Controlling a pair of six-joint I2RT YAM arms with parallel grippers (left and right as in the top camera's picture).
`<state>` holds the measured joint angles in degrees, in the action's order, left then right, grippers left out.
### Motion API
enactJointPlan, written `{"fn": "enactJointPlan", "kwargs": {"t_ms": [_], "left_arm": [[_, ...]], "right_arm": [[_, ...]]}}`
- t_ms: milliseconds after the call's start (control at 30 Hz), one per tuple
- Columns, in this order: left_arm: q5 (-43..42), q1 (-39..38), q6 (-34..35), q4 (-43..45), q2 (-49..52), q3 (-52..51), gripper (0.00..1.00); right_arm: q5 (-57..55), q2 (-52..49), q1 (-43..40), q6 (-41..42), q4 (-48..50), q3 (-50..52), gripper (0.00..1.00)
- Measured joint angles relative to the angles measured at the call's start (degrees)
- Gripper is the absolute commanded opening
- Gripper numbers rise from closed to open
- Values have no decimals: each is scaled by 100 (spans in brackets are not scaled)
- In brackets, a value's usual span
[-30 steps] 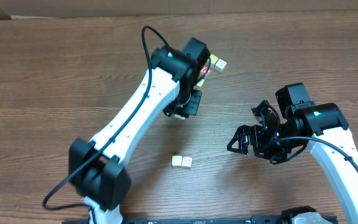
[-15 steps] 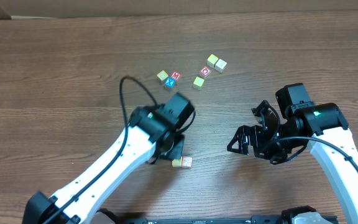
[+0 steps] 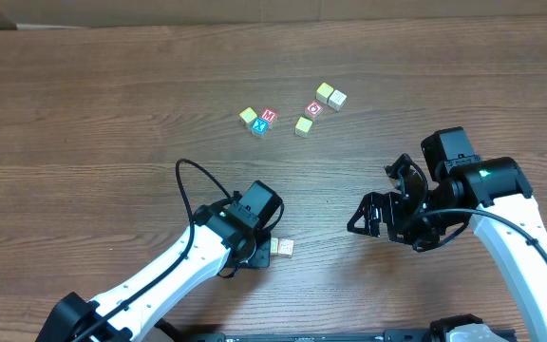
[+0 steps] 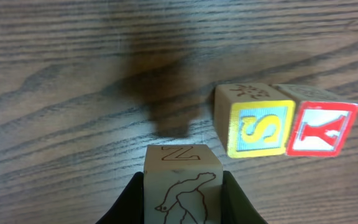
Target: Flip 3 blocks
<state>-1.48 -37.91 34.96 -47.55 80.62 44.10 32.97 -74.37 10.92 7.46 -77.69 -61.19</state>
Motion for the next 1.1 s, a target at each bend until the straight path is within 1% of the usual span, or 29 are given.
{"fn": "enactJointPlan", "kwargs": {"t_ms": [400,533,733,1100], "left_arm": [[160,0,177,546,0,-48,14],[219,0,216,562,0,-48,20],[282,0,240,588,0,-50,27],[350,0,243,737,2,-50,29]], "right_arm": [[0,0,0,2,-66,0,100],[0,0,0,2,-79,0,100],[0,0,0,-2,-81,0,100],[2,0,0,-2,-98,0,100]]}}
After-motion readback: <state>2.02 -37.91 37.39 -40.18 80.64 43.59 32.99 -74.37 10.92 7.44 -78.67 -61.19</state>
